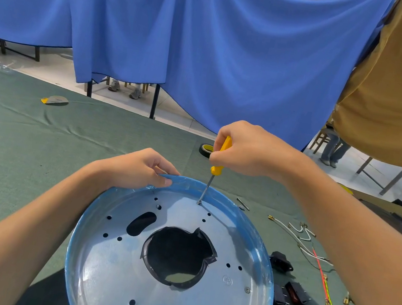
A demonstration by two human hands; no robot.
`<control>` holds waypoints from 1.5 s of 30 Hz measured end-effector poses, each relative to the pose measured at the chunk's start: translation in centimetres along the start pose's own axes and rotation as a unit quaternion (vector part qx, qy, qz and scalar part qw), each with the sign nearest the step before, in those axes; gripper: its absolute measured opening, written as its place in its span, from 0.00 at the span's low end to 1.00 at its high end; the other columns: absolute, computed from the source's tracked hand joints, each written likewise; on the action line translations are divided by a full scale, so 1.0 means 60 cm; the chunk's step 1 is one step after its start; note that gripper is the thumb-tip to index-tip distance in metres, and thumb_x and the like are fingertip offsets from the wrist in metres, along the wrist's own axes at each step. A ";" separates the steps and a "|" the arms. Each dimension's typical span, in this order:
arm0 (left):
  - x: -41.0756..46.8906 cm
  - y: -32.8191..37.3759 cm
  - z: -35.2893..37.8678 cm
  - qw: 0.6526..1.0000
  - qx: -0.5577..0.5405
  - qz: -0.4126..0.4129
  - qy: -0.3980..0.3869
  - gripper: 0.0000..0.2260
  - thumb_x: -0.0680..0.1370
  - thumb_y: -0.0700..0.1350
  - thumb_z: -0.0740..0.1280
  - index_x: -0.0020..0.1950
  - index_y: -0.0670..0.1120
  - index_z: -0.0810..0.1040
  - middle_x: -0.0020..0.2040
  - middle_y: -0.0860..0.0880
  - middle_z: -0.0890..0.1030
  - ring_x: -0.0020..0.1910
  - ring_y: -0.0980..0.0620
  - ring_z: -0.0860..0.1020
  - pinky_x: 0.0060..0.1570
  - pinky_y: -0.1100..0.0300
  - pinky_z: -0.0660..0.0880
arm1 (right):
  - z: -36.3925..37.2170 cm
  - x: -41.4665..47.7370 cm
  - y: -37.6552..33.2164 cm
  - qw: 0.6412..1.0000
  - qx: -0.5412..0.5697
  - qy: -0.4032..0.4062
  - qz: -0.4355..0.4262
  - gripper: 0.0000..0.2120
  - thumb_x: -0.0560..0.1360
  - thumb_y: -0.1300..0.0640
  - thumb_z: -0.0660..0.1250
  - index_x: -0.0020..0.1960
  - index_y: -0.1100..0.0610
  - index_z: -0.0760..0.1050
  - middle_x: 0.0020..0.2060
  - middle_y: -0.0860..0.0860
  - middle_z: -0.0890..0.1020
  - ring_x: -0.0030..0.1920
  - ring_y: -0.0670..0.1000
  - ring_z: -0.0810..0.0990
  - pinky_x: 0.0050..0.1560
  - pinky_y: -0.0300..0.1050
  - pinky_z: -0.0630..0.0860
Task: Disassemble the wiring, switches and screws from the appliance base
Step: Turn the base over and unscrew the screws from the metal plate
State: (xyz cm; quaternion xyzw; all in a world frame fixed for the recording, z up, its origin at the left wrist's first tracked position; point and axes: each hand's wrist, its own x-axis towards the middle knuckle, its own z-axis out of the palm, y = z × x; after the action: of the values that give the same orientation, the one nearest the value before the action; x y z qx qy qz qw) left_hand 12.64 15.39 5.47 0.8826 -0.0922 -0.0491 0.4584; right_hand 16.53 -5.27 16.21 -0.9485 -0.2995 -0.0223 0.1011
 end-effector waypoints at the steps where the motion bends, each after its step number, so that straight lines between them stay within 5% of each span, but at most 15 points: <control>1: 0.000 0.000 0.000 1.000 0.001 0.001 0.000 0.12 0.81 0.38 0.64 0.55 0.51 0.83 0.49 0.47 0.86 0.51 0.45 0.84 0.57 0.44 0.78 | 0.002 0.001 -0.001 1.000 -0.002 0.005 0.002 0.13 0.74 0.44 0.67 0.44 0.54 0.78 0.36 0.48 0.78 0.38 0.49 0.76 0.33 0.42 0.67; 4: 0.000 0.002 -0.001 1.000 0.001 0.003 -0.002 0.13 0.81 0.37 0.63 0.54 0.52 0.84 0.49 0.47 0.86 0.50 0.45 0.84 0.56 0.44 0.78 | 0.008 0.004 0.001 0.999 -0.011 0.037 0.007 0.24 0.76 0.39 0.64 0.44 0.62 0.77 0.33 0.51 0.76 0.37 0.53 0.74 0.35 0.45 0.68; 8: 0.000 0.003 0.000 1.000 0.004 0.004 0.001 0.13 0.81 0.38 0.64 0.54 0.53 0.83 0.49 0.47 0.86 0.51 0.45 0.84 0.57 0.43 0.77 | 0.003 0.001 0.002 1.000 0.006 0.020 0.004 0.06 0.72 0.50 0.69 0.44 0.52 0.78 0.39 0.48 0.79 0.40 0.49 0.77 0.32 0.42 0.68; 13: -0.002 0.001 0.001 1.000 0.002 0.004 0.004 0.12 0.81 0.37 0.64 0.54 0.52 0.84 0.49 0.46 0.86 0.52 0.42 0.83 0.57 0.40 0.76 | 0.007 0.000 -0.002 0.999 -0.011 0.036 0.009 0.22 0.76 0.40 0.65 0.39 0.60 0.73 0.30 0.51 0.73 0.34 0.53 0.71 0.33 0.45 0.66; 17: -0.001 0.003 0.001 1.000 0.011 0.005 0.008 0.12 0.80 0.38 0.64 0.53 0.54 0.83 0.48 0.48 0.86 0.51 0.45 0.83 0.57 0.42 0.77 | 0.004 -0.002 -0.002 1.000 -0.003 0.025 0.008 0.07 0.72 0.49 0.68 0.41 0.53 0.78 0.35 0.49 0.79 0.37 0.49 0.75 0.31 0.42 0.66; 22: -0.002 0.002 0.001 1.000 0.006 0.003 0.003 0.12 0.81 0.37 0.64 0.54 0.52 0.83 0.50 0.47 0.86 0.51 0.46 0.83 0.58 0.45 0.77 | 0.010 0.003 -0.004 0.999 -0.022 0.045 0.016 0.25 0.74 0.37 0.64 0.40 0.60 0.76 0.31 0.51 0.76 0.36 0.53 0.75 0.34 0.45 0.68; 27: -0.001 0.002 0.002 1.000 0.013 0.001 0.004 0.12 0.81 0.38 0.64 0.55 0.52 0.83 0.49 0.49 0.86 0.50 0.50 0.84 0.58 0.47 0.78 | 0.008 0.000 -0.001 0.999 0.023 0.024 0.009 0.06 0.71 0.50 0.70 0.42 0.52 0.79 0.38 0.48 0.79 0.38 0.48 0.76 0.31 0.42 0.69; 32: -0.001 0.000 0.002 1.000 0.011 0.000 0.003 0.12 0.81 0.37 0.64 0.56 0.51 0.83 0.48 0.49 0.86 0.50 0.49 0.84 0.58 0.47 0.78 | 0.011 0.000 0.000 0.999 0.018 0.031 0.027 0.23 0.74 0.38 0.66 0.39 0.59 0.73 0.29 0.51 0.72 0.32 0.51 0.69 0.31 0.43 0.64; 38: -0.001 -0.001 0.002 1.000 0.009 -0.005 0.006 0.12 0.80 0.38 0.64 0.56 0.50 0.83 0.49 0.49 0.86 0.50 0.49 0.84 0.58 0.47 0.78 | 0.010 -0.005 0.000 0.999 0.042 0.007 0.013 0.06 0.71 0.50 0.71 0.41 0.52 0.78 0.36 0.48 0.79 0.35 0.46 0.74 0.31 0.40 0.68; 42: -0.002 -0.003 0.004 1.000 0.002 -0.010 0.005 0.12 0.81 0.37 0.64 0.56 0.49 0.83 0.49 0.47 0.86 0.52 0.45 0.83 0.59 0.45 0.77 | 0.015 -0.003 0.000 0.999 0.025 0.022 0.026 0.23 0.74 0.41 0.67 0.40 0.62 0.75 0.29 0.51 0.71 0.32 0.51 0.68 0.30 0.43 0.63; 45: -0.001 -0.001 0.003 1.000 0.005 -0.010 0.006 0.12 0.81 0.37 0.64 0.57 0.49 0.83 0.49 0.48 0.86 0.51 0.46 0.83 0.59 0.45 0.77 | 0.016 -0.001 0.001 0.998 0.039 0.040 0.017 0.19 0.73 0.45 0.70 0.41 0.62 0.76 0.30 0.51 0.73 0.31 0.50 0.69 0.30 0.43 0.65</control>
State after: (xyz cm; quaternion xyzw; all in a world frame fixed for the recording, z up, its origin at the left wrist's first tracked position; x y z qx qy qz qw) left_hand 12.53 15.30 5.33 0.8859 -0.0809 -0.0483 0.4541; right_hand 16.51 -5.18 15.26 -0.9472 -0.2793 -0.0467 0.1508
